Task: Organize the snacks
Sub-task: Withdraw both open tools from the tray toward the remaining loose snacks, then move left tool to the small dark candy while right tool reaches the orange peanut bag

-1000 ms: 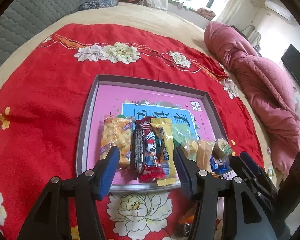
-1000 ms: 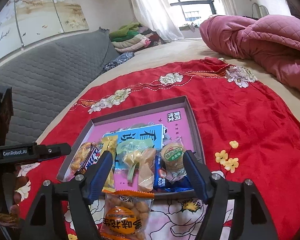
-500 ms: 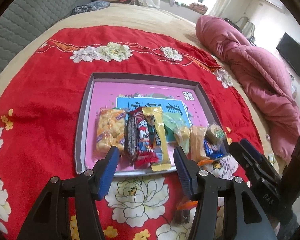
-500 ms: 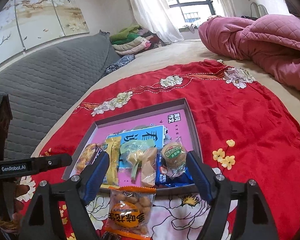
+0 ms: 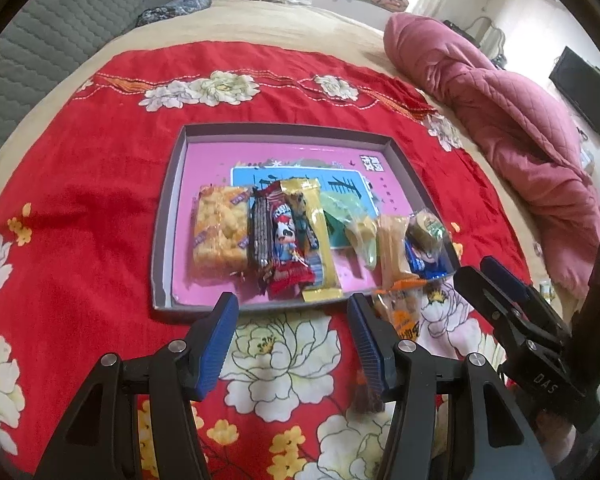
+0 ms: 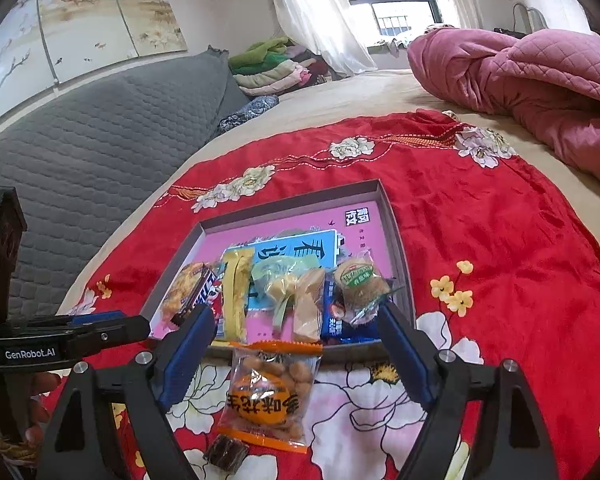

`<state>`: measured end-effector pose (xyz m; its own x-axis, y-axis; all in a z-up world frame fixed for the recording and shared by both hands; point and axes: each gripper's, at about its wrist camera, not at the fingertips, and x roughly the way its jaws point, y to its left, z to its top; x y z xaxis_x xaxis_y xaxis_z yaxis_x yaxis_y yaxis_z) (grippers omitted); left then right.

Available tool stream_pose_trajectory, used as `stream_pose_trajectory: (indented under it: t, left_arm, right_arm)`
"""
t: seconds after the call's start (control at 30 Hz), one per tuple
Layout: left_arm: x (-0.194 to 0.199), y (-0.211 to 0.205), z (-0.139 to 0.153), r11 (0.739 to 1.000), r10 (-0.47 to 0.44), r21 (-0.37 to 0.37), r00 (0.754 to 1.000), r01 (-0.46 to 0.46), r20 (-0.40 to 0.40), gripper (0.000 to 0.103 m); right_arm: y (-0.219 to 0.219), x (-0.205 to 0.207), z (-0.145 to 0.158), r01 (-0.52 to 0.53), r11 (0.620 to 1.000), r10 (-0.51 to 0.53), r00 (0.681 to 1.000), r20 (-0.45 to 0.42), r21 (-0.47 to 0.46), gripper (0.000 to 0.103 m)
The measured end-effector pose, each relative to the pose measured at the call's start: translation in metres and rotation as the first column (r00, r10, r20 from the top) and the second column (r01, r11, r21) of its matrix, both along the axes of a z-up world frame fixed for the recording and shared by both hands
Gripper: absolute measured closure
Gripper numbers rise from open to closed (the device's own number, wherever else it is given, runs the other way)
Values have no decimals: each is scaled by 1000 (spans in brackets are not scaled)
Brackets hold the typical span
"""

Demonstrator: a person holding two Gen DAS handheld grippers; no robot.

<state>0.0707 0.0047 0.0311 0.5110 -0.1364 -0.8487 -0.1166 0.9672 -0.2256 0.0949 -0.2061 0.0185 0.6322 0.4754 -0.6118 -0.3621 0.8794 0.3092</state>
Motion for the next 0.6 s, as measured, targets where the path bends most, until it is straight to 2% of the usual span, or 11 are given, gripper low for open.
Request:
stream_pose_trajectory:
  t: [0.33,0.6]
  left_arm:
    - [-14,-9,2,999,-32,12,999,32,-8,44]
    - [-25,-19,-7,997,-76,-2,996,76,-37,44]
  right_arm:
    - [0,-10,2,-11,1000,11,1000,-9,-12,20]
    - [-4,-15,-1,-10,1000,10,1000,-27,-21,19]
